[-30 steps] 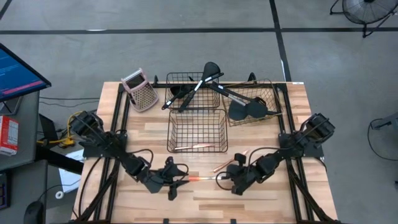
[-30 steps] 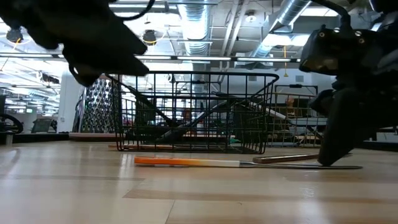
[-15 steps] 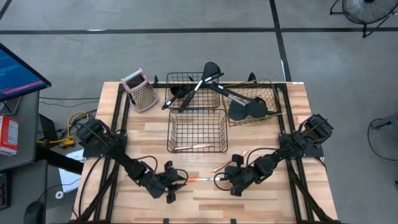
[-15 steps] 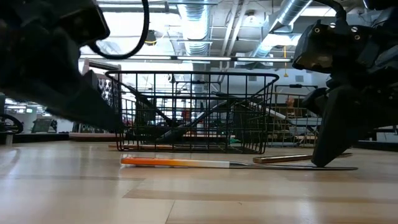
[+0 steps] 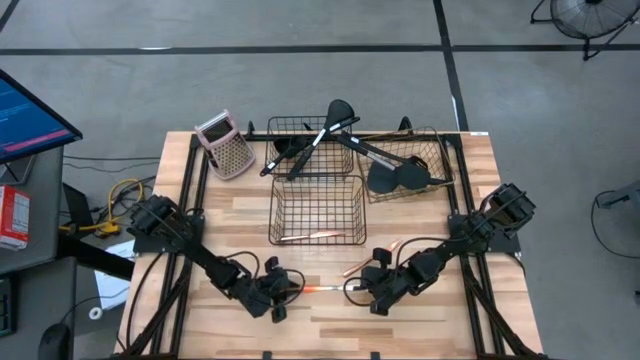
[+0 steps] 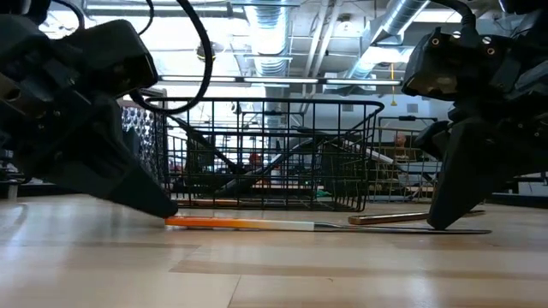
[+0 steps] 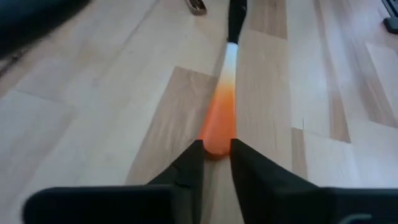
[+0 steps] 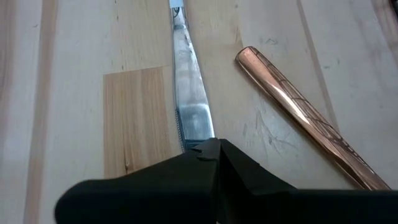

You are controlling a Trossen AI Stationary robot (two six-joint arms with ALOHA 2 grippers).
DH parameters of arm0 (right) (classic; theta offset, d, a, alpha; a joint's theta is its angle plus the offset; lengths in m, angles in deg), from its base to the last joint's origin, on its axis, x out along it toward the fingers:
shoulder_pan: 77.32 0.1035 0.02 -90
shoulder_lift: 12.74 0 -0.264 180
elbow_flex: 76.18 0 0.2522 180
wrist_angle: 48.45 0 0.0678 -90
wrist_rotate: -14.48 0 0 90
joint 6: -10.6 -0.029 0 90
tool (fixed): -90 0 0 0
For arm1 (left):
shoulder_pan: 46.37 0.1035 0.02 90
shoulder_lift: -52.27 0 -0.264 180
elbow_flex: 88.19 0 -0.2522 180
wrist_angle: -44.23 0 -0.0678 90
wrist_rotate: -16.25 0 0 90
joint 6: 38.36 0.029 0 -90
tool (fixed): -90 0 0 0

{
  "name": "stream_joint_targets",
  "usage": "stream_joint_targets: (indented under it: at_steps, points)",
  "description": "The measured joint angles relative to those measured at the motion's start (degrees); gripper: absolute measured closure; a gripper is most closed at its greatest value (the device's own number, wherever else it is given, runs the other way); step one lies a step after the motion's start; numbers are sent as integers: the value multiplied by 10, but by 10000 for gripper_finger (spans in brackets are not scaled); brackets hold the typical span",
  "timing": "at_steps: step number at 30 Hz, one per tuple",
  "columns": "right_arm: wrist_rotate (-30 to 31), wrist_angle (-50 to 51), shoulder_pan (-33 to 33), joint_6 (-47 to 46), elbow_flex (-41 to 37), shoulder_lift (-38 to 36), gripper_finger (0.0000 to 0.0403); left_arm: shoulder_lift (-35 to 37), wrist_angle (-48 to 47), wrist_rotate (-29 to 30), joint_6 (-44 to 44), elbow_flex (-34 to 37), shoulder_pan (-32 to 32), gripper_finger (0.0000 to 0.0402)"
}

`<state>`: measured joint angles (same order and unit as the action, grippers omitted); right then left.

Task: Pick & Place Kitchen Items
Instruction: Put the table knife into the bottom wire basket

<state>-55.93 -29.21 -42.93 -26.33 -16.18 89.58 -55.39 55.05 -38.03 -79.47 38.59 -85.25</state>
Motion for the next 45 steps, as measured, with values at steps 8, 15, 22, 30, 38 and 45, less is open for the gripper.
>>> stream_joint_targets:
  at_steps: [8, 15, 22, 30, 38, 45]
  points:
    - [-2, 0, 0, 0, 1, -4, 402, -1, 0, -12, 1, 0, 2, 398]
    - [4, 44, 6, 39, 10, -99, 381, -1, -7, -17, 1, 0, 2, 400]
    - [13, 109, 11, 39, 10, -159, 336, 12, -13, -12, -12, -2, 1, 400]
    - [13, 107, 21, 35, 10, -146, 325, 46, 0, 19, 62, -27, 10, 401]
    - [13, 105, 25, 15, 10, -138, 328, 3, 24, 13, 55, -30, 19, 401]
    - [13, 106, 27, 13, 10, -142, 328, -2, 25, 9, 47, -30, 7, 401]
